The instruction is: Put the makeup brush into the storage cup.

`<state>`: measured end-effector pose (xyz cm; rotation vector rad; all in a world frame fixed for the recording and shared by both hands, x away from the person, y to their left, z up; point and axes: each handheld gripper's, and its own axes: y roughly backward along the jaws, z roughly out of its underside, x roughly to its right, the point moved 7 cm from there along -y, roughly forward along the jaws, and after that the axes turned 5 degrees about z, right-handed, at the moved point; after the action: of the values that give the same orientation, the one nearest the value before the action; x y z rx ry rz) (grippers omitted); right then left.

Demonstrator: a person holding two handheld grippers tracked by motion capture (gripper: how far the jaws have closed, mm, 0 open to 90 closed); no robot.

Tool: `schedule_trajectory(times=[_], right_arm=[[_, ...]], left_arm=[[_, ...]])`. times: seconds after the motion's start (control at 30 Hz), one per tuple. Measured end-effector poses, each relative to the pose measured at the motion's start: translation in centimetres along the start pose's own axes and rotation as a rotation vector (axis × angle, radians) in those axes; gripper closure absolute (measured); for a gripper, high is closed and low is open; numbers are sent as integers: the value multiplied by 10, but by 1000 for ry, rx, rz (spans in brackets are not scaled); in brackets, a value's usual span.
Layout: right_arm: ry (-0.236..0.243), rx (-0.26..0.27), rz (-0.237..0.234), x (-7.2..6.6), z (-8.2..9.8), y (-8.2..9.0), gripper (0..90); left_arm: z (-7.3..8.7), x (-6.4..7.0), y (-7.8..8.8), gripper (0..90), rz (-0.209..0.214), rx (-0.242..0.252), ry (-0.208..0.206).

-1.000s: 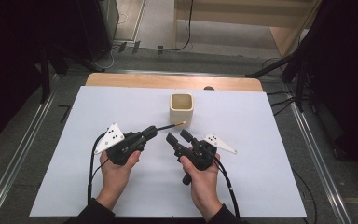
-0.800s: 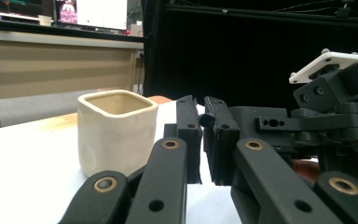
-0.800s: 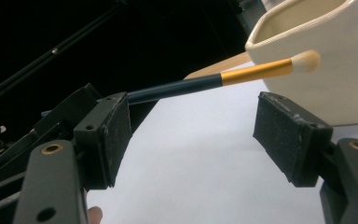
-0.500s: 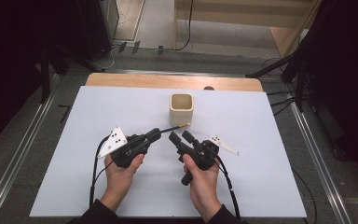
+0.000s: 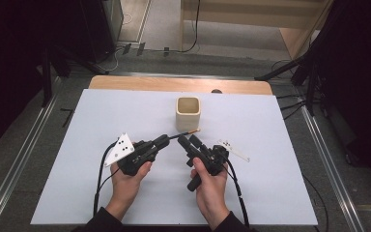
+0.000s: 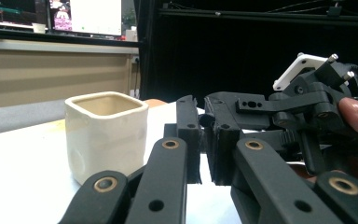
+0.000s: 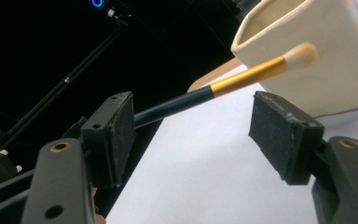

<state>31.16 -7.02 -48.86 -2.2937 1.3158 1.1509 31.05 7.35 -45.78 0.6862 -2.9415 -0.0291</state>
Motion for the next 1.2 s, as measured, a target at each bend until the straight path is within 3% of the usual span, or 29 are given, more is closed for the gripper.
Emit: schedule_trajectory(times=[0.37, 0.87, 1.03, 1.07, 1.1, 1.13, 1.17, 1.2], right_arm=[[-96, -11, -11, 6, -3, -1, 298], [-127, -8, -10, 13, -6, 0, 399], [-191, -23, -53, 13, -7, 3, 539], [-207, -19, -71, 12, -9, 4, 602], [-241, -14, -113, 10, -12, 7, 763], [-240, -36, -146, 9, -14, 10, 840], [-206, -40, -138, 8, -15, 12, 845], [-184, -36, -150, 6, -17, 12, 845]], left_arm=[[4, 6, -4, 862, 16, -4, -4], [7, 15, -9, 861, 53, -11, -13], [10, 15, -10, 861, 66, -24, -5], [13, 15, -11, 858, 79, -38, 9], [16, 14, -13, 847, 91, -55, 20], [18, 13, -14, 767, 89, -67, 32], [19, 13, -15, 684, 87, -73, 40], [19, 13, -15, 672, 90, -76, 44]])
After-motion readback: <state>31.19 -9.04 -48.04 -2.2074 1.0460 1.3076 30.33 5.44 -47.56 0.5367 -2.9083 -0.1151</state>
